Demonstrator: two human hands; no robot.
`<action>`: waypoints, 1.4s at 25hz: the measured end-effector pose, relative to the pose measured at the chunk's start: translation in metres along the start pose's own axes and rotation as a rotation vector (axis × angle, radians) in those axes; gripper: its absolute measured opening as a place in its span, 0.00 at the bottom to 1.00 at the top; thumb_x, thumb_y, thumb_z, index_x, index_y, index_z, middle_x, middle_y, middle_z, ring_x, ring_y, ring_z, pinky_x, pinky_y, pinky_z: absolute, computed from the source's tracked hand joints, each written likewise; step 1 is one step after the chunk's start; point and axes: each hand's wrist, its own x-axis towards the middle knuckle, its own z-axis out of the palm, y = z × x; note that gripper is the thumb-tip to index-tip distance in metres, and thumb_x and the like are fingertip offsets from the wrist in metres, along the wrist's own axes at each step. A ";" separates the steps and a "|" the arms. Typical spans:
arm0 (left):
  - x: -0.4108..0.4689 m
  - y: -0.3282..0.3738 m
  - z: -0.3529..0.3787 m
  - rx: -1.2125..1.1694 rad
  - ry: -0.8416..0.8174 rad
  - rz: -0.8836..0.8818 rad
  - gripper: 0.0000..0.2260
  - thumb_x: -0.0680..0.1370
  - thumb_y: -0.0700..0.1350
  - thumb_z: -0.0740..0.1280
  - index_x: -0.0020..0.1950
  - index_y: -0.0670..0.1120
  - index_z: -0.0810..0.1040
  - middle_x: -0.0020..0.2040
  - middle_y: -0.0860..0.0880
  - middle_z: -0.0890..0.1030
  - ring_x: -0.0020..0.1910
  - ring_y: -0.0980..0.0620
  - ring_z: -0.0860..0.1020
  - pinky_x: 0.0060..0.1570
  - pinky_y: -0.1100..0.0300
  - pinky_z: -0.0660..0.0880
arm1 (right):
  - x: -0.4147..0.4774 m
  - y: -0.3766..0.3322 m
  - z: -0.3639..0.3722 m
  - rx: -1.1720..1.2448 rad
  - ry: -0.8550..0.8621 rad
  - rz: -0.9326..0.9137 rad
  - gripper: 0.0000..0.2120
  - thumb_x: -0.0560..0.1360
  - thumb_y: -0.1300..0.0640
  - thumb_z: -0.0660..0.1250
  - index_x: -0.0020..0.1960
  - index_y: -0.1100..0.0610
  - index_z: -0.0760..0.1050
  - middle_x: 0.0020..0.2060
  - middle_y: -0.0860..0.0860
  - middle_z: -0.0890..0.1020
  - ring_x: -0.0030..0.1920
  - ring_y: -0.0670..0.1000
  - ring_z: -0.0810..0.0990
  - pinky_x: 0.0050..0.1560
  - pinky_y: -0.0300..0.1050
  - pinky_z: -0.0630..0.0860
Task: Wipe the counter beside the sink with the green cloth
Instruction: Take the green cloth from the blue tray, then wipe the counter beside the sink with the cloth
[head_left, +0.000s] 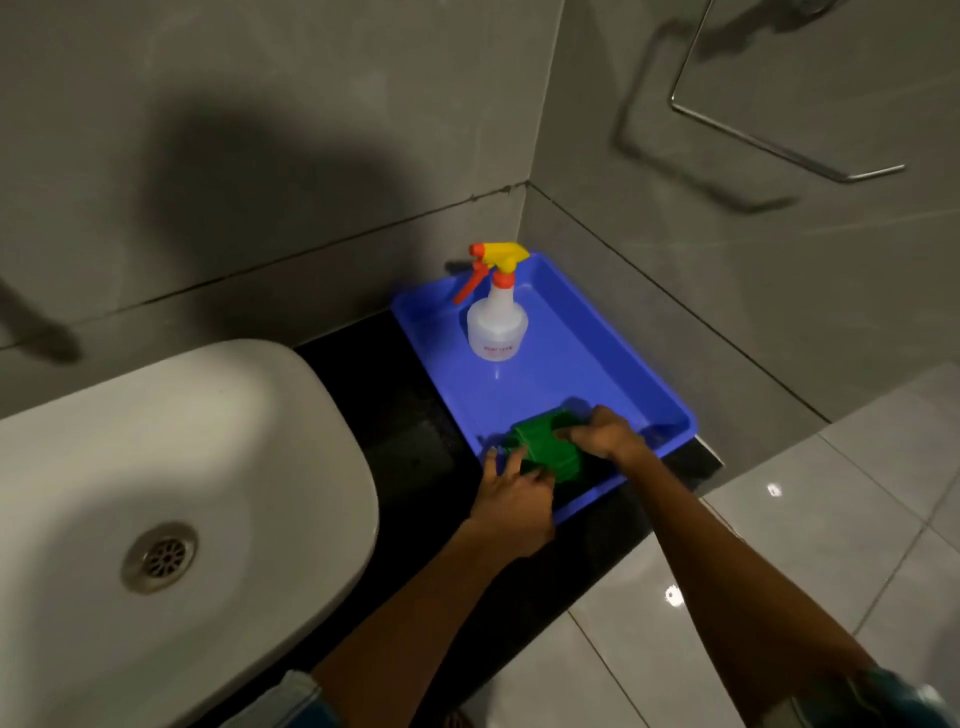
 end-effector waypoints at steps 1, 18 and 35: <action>0.005 -0.004 0.003 0.020 -0.044 -0.001 0.23 0.75 0.48 0.64 0.69 0.43 0.68 0.71 0.46 0.71 0.77 0.44 0.50 0.73 0.37 0.40 | 0.003 0.000 -0.001 0.095 -0.019 0.021 0.34 0.68 0.47 0.74 0.67 0.62 0.70 0.65 0.61 0.76 0.64 0.61 0.76 0.64 0.56 0.74; -0.273 -0.152 -0.100 -1.219 0.799 -0.378 0.25 0.69 0.60 0.71 0.63 0.53 0.73 0.57 0.51 0.82 0.58 0.52 0.80 0.55 0.58 0.78 | -0.285 -0.214 0.059 1.192 -0.427 -0.557 0.09 0.65 0.61 0.60 0.41 0.54 0.76 0.34 0.52 0.83 0.36 0.52 0.82 0.37 0.45 0.80; -0.742 -0.308 0.139 -0.495 0.873 -1.565 0.30 0.68 0.35 0.66 0.71 0.44 0.68 0.63 0.38 0.77 0.64 0.37 0.73 0.68 0.43 0.64 | -0.548 -0.333 0.524 -0.068 -0.656 -0.881 0.21 0.78 0.55 0.63 0.69 0.53 0.63 0.57 0.56 0.79 0.56 0.57 0.79 0.60 0.54 0.77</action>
